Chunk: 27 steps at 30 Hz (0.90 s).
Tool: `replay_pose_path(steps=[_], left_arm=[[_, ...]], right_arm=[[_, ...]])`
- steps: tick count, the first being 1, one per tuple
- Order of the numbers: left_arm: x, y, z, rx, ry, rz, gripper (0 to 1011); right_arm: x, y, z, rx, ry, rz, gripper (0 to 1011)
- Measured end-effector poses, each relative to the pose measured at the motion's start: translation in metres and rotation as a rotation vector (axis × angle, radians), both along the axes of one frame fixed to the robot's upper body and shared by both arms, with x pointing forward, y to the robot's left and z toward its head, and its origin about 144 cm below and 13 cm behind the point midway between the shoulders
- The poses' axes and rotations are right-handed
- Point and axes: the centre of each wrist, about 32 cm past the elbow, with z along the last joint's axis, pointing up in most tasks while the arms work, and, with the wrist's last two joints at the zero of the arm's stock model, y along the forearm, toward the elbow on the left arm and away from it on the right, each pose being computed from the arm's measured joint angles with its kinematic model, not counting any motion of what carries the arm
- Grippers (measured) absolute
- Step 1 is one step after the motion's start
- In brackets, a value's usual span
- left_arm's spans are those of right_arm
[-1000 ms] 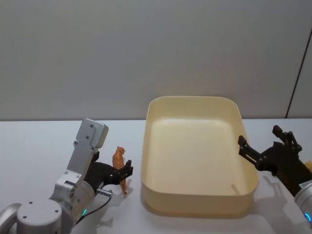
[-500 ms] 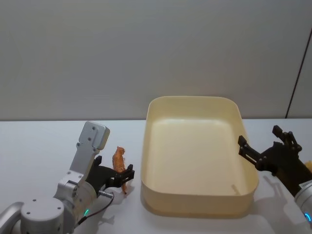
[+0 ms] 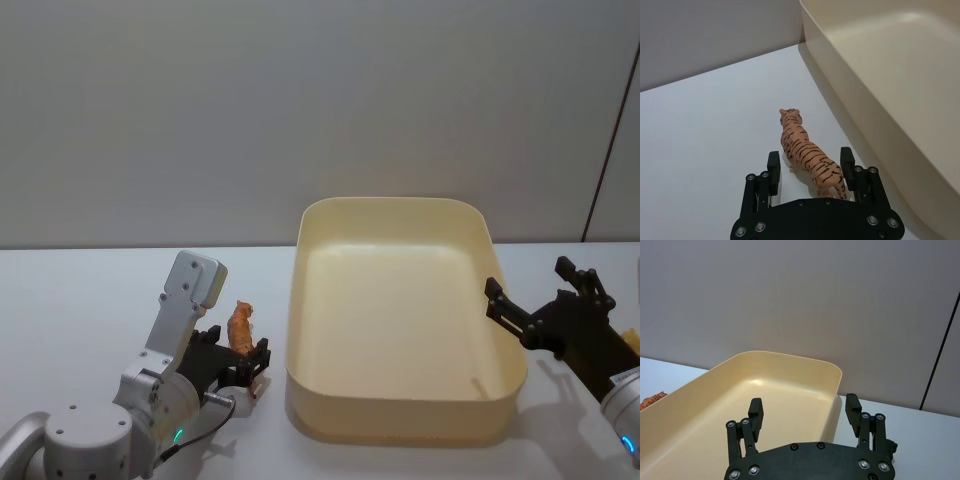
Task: Pick up the toy alternately with two hands and place it into the central storage box.
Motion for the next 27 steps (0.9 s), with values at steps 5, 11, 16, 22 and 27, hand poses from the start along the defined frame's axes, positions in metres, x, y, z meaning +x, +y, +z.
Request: replay_pose_path(steps=[5,11,16,22,27], left_arm=[[0.001,0.000,0.000,-0.002,0.004,-0.004,588],[0.002,0.000,-0.001,-0.002,0.006,-0.005,394],[0.002,0.000,-0.001,-0.002,0.006,-0.007,302],[0.002,-0.001,0.003,0.004,-0.017,0.002,302],[0.003,-0.003,0.010,0.008,-0.053,0.007,302]], right_arm=[[0.000,0.000,0.000,0.000,0.000,0.000,1001],[0.000,0.000,0.000,0.000,0.000,0.000,1001],[0.000,0.000,0.000,0.000,0.000,0.000,1001],[0.000,0.000,0.000,0.000,0.000,0.000,1001],[0.000,0.000,0.000,0.000,0.000,0.000,1001]])
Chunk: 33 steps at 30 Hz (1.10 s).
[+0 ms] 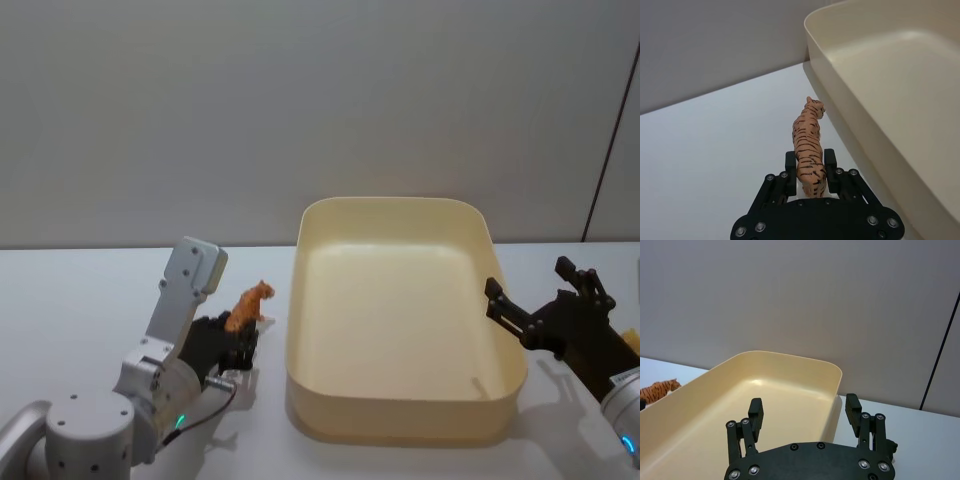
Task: Pick up the toy alternately with two hands and place it into the central storage box.
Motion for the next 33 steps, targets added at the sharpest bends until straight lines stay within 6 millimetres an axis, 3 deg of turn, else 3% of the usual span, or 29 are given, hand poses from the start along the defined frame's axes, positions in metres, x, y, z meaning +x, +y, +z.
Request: replay_pose_path(steps=[14,33], left_arm=[[0.008,-0.009,0.030,0.002,-0.114,-0.057,302],[0.029,-0.029,0.055,0.018,-0.153,-0.308,302]], right_arm=[[0.000,0.000,0.000,0.000,0.000,0.000,1001],[0.000,0.000,0.000,0.000,0.000,0.000,1001]])
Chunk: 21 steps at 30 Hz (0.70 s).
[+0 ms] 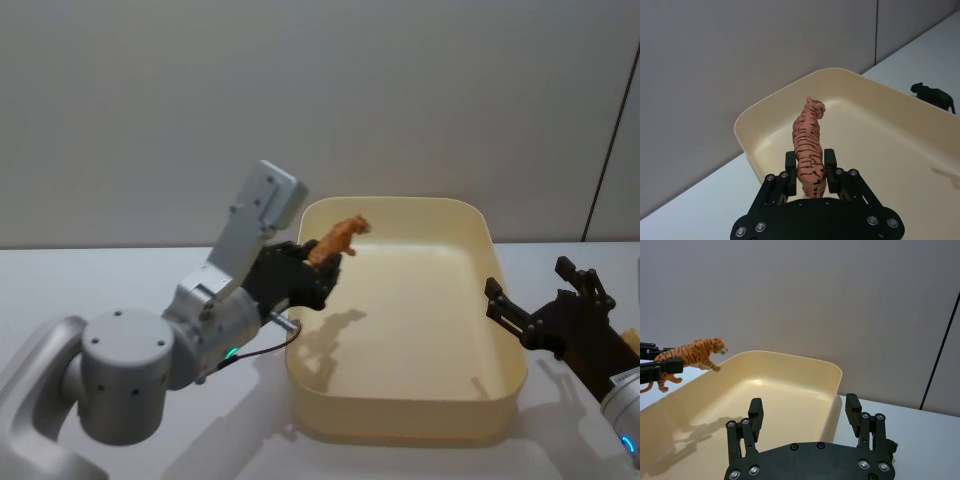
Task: Pick up the toy alternately with two hands and place it into the central storage box.
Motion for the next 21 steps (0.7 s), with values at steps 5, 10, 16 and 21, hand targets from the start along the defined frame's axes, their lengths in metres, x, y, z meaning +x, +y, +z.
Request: replay_pose_path(steps=[5,10,16,21], left_arm=[[0.009,-0.008,0.005,0.016,-0.003,-0.063,416],[0.014,-0.013,0.008,0.026,-0.005,-0.098,556],[0.017,-0.018,0.011,0.036,-0.005,-0.129,754],[0.020,-0.020,0.013,0.041,-0.006,-0.146,896]], right_arm=[[0.000,0.000,0.000,0.000,0.000,0.000,1001],[0.000,0.000,0.000,0.000,0.000,0.000,1001],[0.000,0.000,0.000,0.000,0.000,0.000,1001],[0.000,0.000,0.000,0.000,0.000,0.000,1001]])
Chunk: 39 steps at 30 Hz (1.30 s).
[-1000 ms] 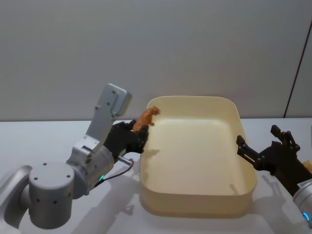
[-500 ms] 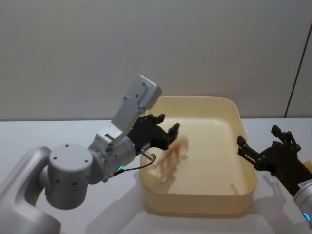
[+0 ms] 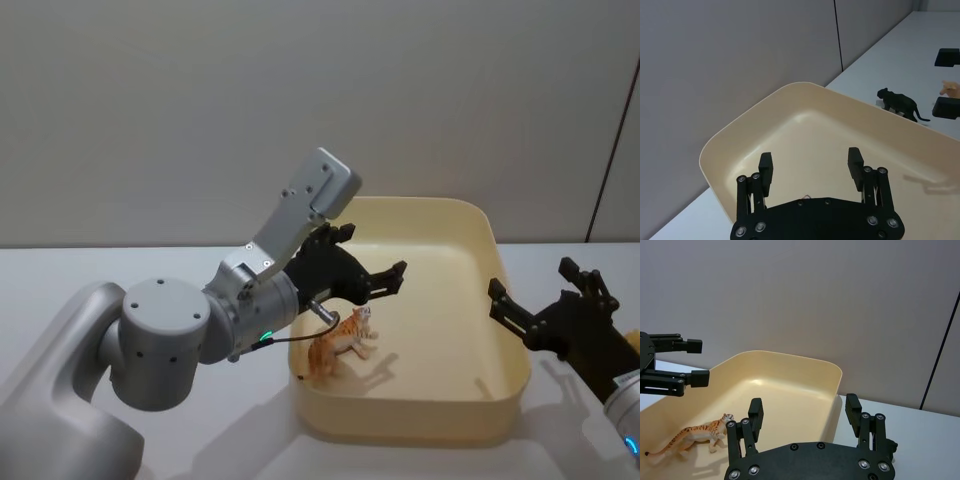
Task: Pick up the toy alternately with two hands and place it into the central storage box.
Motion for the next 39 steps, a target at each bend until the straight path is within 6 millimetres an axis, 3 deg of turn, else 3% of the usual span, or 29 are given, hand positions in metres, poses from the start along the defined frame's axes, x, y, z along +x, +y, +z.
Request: replay_pose_path(steps=[4,17,24,39], left_arm=[[0.001,-0.001,0.001,0.003,0.000,-0.009,997],[0.003,-0.003,0.002,0.007,0.000,-0.024,1001],[0.003,-0.004,0.003,0.009,0.000,-0.027,1001],[0.004,-0.004,0.003,0.010,0.000,-0.030,1001]], right_arm=[[0.000,0.000,0.000,0.000,0.000,0.000,1001],[-0.001,-0.003,0.000,-0.004,0.000,-0.003,1001],[-0.007,-0.017,0.001,-0.015,0.003,-0.028,1001],[-0.045,-0.060,0.000,-0.056,0.063,-0.144,1001]])
